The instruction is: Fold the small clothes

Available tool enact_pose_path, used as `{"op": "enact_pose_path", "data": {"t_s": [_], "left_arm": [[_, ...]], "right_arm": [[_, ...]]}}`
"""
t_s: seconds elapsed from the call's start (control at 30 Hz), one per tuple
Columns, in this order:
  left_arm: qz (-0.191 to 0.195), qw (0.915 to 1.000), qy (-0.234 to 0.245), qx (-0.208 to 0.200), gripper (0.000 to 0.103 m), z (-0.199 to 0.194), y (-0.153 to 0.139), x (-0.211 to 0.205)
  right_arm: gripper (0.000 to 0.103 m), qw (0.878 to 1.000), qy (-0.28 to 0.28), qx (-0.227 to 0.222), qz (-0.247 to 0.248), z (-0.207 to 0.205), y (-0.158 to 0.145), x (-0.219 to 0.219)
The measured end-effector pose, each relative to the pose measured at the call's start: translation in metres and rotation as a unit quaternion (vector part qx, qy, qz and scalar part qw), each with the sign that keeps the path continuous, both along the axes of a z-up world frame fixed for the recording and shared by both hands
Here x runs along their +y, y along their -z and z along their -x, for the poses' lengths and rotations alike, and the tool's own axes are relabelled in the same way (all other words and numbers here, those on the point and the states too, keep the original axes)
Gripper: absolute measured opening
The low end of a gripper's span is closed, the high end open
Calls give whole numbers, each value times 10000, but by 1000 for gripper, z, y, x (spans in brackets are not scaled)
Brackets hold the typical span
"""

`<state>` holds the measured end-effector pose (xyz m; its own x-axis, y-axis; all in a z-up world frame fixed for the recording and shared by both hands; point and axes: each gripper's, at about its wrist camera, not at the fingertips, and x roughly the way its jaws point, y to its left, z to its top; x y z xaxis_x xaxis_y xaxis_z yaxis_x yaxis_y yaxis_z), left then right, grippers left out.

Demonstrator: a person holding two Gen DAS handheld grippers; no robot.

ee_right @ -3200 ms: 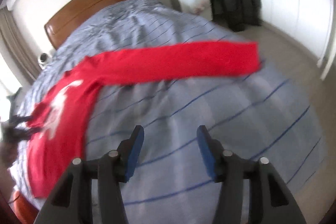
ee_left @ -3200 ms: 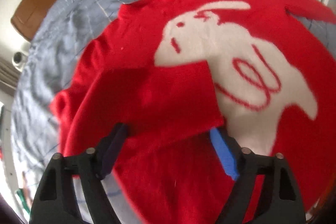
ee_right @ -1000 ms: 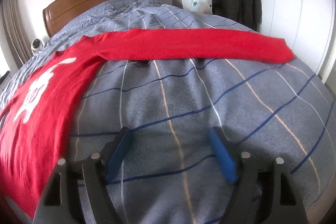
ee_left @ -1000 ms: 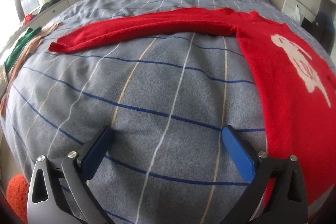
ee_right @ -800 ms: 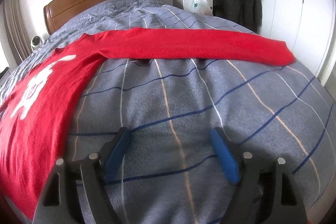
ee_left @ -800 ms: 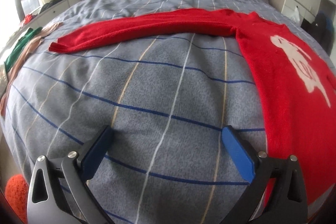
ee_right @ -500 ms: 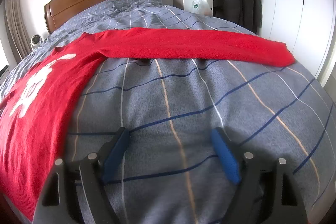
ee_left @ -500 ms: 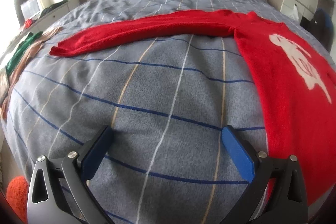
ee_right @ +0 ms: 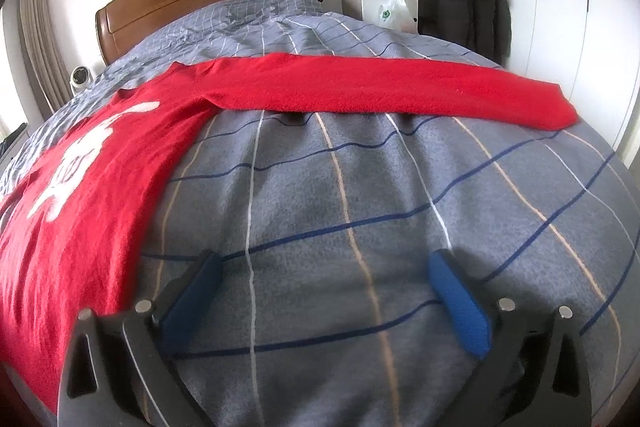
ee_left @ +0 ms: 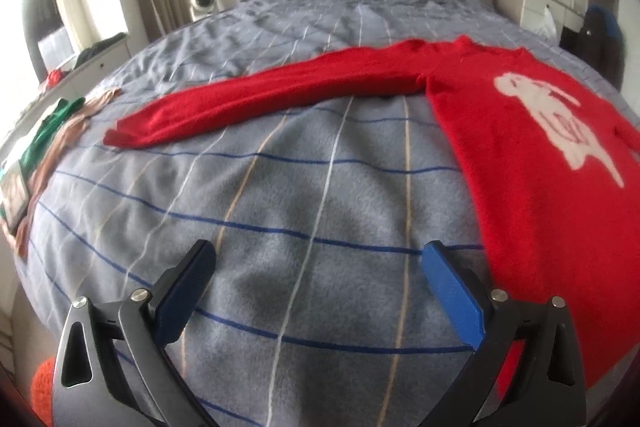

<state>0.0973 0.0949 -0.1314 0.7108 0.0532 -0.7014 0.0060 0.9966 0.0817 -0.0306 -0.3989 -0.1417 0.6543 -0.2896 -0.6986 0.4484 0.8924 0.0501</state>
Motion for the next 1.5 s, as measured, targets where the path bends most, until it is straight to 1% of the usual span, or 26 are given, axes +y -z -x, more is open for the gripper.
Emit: {"op": "enact_pose_path", "data": {"t_s": [0.1, 0.17, 0.2, 0.27, 0.3, 0.37, 0.4, 0.47, 0.5, 0.57, 0.63, 0.73, 0.8, 0.97, 1.07, 1.1, 1.13, 1.17, 1.2, 1.23, 1.27, 1.33, 1.4, 1.43, 1.47, 1.5], "left_arm": [[54, 9999, -33, -93, 103, 3, -5, 4], [85, 9998, -93, -143, 103, 4, -7, 9], [110, 9997, -129, -149, 103, 4, -8, 11], [194, 9995, -218, -131, 103, 3, -8, 15], [231, 9994, -252, -105, 103, 2, -7, 17], [254, 9992, -293, -66, 103, 1, -5, 17], [242, 9992, -300, -64, 103, 1, -5, 17], [208, 9993, -293, -91, 103, 3, -5, 16], [188, 9994, -278, -105, 103, 3, -5, 15], [159, 9995, -260, -95, 103, 4, -4, 14], [106, 9996, -270, -35, 103, 3, 0, 12], [68, 9995, -303, 36, 103, 1, 4, 12], [58, 9995, -318, 54, 103, 0, 5, 12], [37, 9994, -335, 78, 103, 0, 7, 13], [59, 9993, -348, 106, 103, -1, 10, 13], [63, 9993, -351, 111, 103, -1, 10, 13], [67, 9993, -352, 114, 103, -2, 10, 13], [71, 9993, -353, 117, 103, -2, 10, 13], [72, 9993, -349, 117, 103, -2, 10, 13], [77, 9993, -345, 117, 103, -2, 10, 14], [93, 9993, -346, 120, 103, -2, 11, 14], [111, 9992, -355, 126, 103, -2, 11, 14], [124, 9992, -349, 136, 103, -3, 11, 13], [134, 9992, -345, 140, 103, -4, 11, 13], [150, 9992, -344, 145, 103, -5, 11, 13], [179, 9991, -341, 155, 103, -6, 12, 13]], "right_arm": [[103, 9996, -100, 168, -205, -1, -6, -2], [102, 9982, -209, 139, -543, 2, -20, -9], [102, 9973, -178, -29, -714, 6, -31, -18], [102, 9925, 50, -488, -1121, 17, -60, -51], [102, 9901, 161, -601, -1259, 19, -67, -65], [102, 9787, 609, -854, -1762, 25, -85, -112], [102, 9686, 857, -1011, -2105, 30, -90, -141], [102, 9529, 1191, -1221, -2506, 37, -93, -182], [102, 9455, 1371, -1229, -2684, 39, -92, -204], [99, 9374, 1581, -1091, -2905, 40, -85, -231], [94, 9299, 1758, -905, -3101, 39, -75, -250], [85, 9187, 1806, -746, -3431, 36, -59, -260], [84, 9220, 1771, -651, -3380, 30, -56, -262], [76, 9273, 1598, -578, -3335, 23, -52, -266], [72, 9292, 1509, -210, -3368, 12, -37, -269], [70, 9334, 1460, -28, -3279, 6, -33, -269], [60, 9391, 1433, 123, -3121, 3, -32, -267], [39, 9440, 1431, 271, -2961, 0, -33, -265], [24, 9469, 1423, 344, -2861, -2, -34, -262], [12, 9473, 1423, 308, -2853, -3, -37, -261], [12, 9511, 1475, 258, -2700, -3, -46, -258], [11, 9621, 1368, 110, -2358, -7, -69, -248], [11, 9755, 1056, -160, -1923, -19, -110, -225], [11, 9781, 928, -266, -1845, -25, -123, -217], [11, 9820, 669, -429, -1713, -36, -147, -200], [11, 9839, 439, -542, -1648, -46, -163, -187]]}}
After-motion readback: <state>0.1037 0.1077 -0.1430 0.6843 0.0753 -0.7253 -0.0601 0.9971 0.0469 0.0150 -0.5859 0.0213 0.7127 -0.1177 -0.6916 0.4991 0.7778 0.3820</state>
